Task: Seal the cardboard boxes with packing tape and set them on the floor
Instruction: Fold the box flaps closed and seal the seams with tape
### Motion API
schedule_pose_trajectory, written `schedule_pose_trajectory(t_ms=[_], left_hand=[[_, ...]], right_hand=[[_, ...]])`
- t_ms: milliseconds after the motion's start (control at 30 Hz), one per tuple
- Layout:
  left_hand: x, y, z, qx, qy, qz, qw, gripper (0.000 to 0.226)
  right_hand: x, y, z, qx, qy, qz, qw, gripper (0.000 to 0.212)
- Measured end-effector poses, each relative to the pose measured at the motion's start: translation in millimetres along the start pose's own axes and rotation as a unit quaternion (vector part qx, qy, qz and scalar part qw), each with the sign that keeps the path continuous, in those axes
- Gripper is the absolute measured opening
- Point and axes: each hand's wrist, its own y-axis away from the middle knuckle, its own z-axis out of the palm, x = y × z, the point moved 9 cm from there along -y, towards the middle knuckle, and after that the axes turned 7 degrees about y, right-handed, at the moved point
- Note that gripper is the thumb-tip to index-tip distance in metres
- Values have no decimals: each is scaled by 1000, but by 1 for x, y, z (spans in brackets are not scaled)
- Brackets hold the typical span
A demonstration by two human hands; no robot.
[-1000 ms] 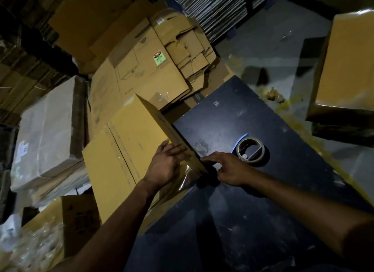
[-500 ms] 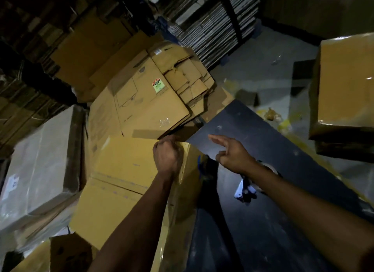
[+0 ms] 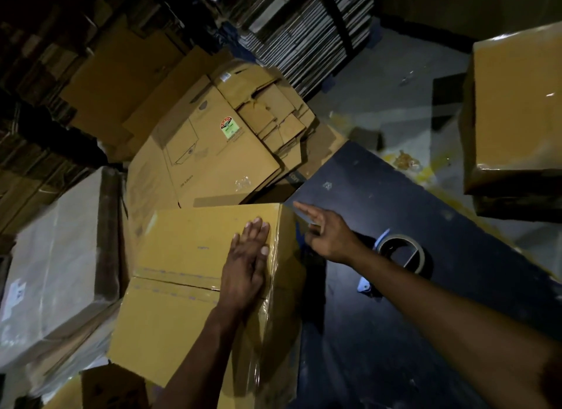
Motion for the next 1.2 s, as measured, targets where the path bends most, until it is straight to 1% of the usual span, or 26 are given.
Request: schedule_pose_trajectory(t_ms=[133,200,267,333,400,467,533,600,667,733,800,867,900,967,1033,1067,1100,1167,1200], left_hand=[[0,-3,0,15,4,-7,1000,51],[1,-3,0,20,2,-2,1000,51],[1,-2,1,27,-5,1,1000,50],[1,-2,1,28,-10,3,1000,50],[2,-1,1,27,-12,0,1000,50],[2,-1,2,25,-9,-6,1000,51],[3,-1,2,25,-10,-6,1000,51],[3,-1,3,26,-14,-2,1000,51],[2,-1,2,27,-15,-2,1000,51],[0,-1,3,29,-14,-2,999,51],[-1,-2,3,30,-19,0,999,51],[0,-2,4,31,-18,0,999,51],[0,-2,4,30,-15,-1,999,52],[2,-2,3,29,-8,-6,1000,52],[4,-1,3,29,-5,-9,1000,51],[4,-1,3,30,-5,-9,1000,51],[4,-2,3,30,-5,-8,1000,51],[4,-2,3,30,-6,-7,1000,51],[3,-2,4,30,-6,-8,999,50]], right_hand=[[3,11,24,-9,-2,-2,1000,78],[3,16,31,-4,21,-15,1000,81],[0,20,36,0,46,-27,999,82],[-1,23,37,15,46,-31,998,80],[2,25,29,56,35,-17,998,75],[4,20,17,91,13,5,996,75],[4,8,15,81,-9,33,996,80],[-2,-3,25,26,34,44,998,85],[-11,-4,41,-10,103,26,994,90],[-13,5,51,0,144,15,990,96],[-9,19,54,14,171,10,985,97],[-3,29,50,16,180,0,984,91],[-3,31,45,24,158,6,987,82],[-4,29,25,71,54,42,995,51],[-18,19,1,136,-59,66,987,25],[-28,12,-9,147,-88,69,983,23],[-39,2,-15,141,-88,68,984,30],[-48,-20,-14,97,-44,74,992,35],[-45,-31,-11,84,-20,82,993,41]])
